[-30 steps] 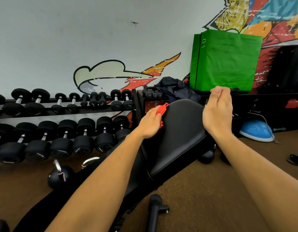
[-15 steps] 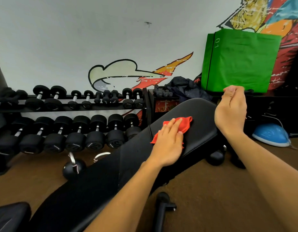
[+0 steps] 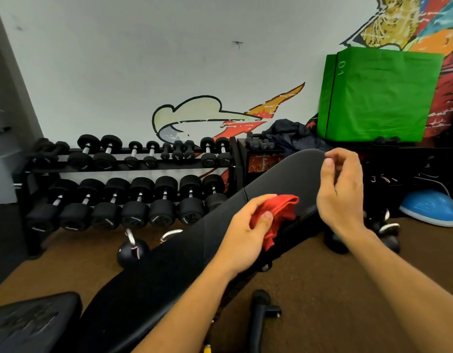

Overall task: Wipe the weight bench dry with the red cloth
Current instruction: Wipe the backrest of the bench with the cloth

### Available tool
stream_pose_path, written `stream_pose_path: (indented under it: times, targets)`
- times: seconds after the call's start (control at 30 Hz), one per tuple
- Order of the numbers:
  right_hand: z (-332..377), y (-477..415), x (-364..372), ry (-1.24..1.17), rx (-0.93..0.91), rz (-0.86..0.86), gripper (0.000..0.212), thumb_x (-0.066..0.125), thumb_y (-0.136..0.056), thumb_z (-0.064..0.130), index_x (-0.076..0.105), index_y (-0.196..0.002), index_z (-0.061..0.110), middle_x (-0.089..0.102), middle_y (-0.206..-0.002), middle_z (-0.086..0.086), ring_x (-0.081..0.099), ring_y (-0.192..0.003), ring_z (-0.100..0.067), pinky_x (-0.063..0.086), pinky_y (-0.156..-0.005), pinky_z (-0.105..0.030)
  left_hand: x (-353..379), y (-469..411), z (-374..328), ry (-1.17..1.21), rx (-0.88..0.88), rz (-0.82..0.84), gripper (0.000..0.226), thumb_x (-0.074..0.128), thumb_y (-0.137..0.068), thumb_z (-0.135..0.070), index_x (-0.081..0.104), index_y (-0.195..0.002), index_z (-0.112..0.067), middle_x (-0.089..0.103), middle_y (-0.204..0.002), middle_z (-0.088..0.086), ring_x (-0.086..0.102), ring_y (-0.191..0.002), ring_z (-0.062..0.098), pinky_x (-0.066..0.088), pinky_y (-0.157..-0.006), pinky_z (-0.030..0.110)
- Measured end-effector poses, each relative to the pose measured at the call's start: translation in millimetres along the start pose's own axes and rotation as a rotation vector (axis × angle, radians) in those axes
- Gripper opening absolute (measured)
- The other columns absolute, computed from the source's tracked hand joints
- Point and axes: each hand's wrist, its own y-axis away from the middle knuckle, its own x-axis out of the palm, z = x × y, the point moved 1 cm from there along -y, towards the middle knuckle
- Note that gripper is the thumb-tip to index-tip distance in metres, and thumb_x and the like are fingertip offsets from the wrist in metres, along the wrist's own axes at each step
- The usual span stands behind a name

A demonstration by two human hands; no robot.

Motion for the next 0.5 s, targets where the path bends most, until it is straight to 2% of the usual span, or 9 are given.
stream_pose_path:
  times: [0.07, 0.1, 0.17, 0.23, 0.3, 0.37, 0.43, 0.5]
  targets:
    - [19, 28, 0, -0.177, 0.147, 0.107, 0.010, 0.053, -0.106, 0.026, 0.056, -0.115, 0.022, 0.059, -0.105, 0.005, 0.058, -0.099, -0.017, 0.047, -0.089, -0.032, -17, 14, -6, 0.312, -0.174, -0.012, 0.031, 0.046, -0.108, -0.016, 0.065, -0.131, -0.024, 0.073, -0.124, 0.004, 0.070, -0.114, 0.021, 0.054, -0.101, 0.041]
    - [29, 42, 1, -0.271, 0.248, 0.210, 0.010, 0.057, -0.104, 0.029, 0.058, -0.112, 0.024, 0.062, -0.103, 0.005, 0.062, -0.098, -0.016, 0.050, -0.088, -0.032, -26, 22, -8, 0.435, -0.241, -0.031, 0.030, 0.044, -0.108, -0.017, 0.066, -0.129, -0.019, 0.074, -0.122, 0.010, 0.072, -0.108, 0.026, 0.057, -0.095, 0.043]
    - [49, 69, 3, -0.428, 0.434, 0.443, 0.026, 0.061, -0.093, 0.046, 0.065, -0.111, 0.027, 0.068, -0.103, 0.004, 0.068, -0.099, -0.017, 0.056, -0.084, -0.031, -41, 39, -12, 0.625, -0.338, -0.075, 0.031, 0.047, -0.104, -0.021, 0.067, -0.126, -0.012, 0.074, -0.121, 0.015, 0.074, -0.099, 0.025, 0.059, -0.084, 0.039]
    - [68, 94, 4, -0.486, 0.523, 0.617, 0.043, 0.063, -0.080, 0.058, 0.070, -0.112, 0.029, 0.073, -0.103, 0.006, 0.071, -0.099, -0.012, 0.057, -0.076, -0.028, -53, 58, -15, 0.750, -0.406, -0.069, 0.043, 0.047, -0.101, -0.032, 0.067, -0.130, -0.006, 0.071, -0.126, 0.019, 0.073, -0.106, 0.028, 0.058, -0.089, 0.038]
    - [86, 112, 7, -0.535, 0.559, 0.691, 0.047, 0.066, -0.076, 0.058, 0.073, -0.111, 0.026, 0.077, -0.101, 0.008, 0.072, -0.092, -0.005, 0.055, -0.071, -0.020, -62, 78, -18, 0.756, -0.451, -0.054, 0.054, 0.041, -0.104, -0.043, 0.067, -0.133, -0.005, 0.068, -0.132, 0.022, 0.068, -0.119, 0.033, 0.054, -0.102, 0.040]
    - [104, 124, 13, -0.569, 0.583, 0.700, 0.044, 0.070, -0.075, 0.055, 0.077, -0.106, 0.024, 0.078, -0.097, 0.007, 0.072, -0.085, -0.001, 0.052, -0.067, -0.015, -70, 97, -16, 0.682, -0.476, -0.088, 0.052, 0.052, -0.099, -0.043, 0.067, -0.132, -0.006, 0.069, -0.130, 0.022, 0.065, -0.123, 0.037, 0.049, -0.109, 0.046]
    - [115, 131, 22, -0.546, 0.604, 0.722, 0.039, 0.074, -0.077, 0.053, 0.079, -0.100, 0.022, 0.079, -0.094, 0.005, 0.073, -0.085, -0.003, 0.051, -0.066, -0.014, -75, 114, -12, 0.606, -0.491, -0.131, 0.050, 0.065, -0.092, -0.032, 0.063, -0.133, -0.003, 0.069, -0.128, 0.023, 0.063, -0.124, 0.042, 0.047, -0.108, 0.052]
    - [126, 140, 32, -0.520, 0.650, 0.761, 0.026, 0.076, -0.086, 0.044, 0.081, -0.093, 0.020, 0.079, -0.089, 0.003, 0.074, -0.083, -0.007, 0.052, -0.066, -0.016, -82, 133, -10, 0.566, -0.509, -0.132, 0.041, 0.066, -0.094, -0.021, 0.063, -0.131, -0.005, 0.071, -0.124, 0.022, 0.067, -0.119, 0.040, 0.053, -0.101, 0.050]
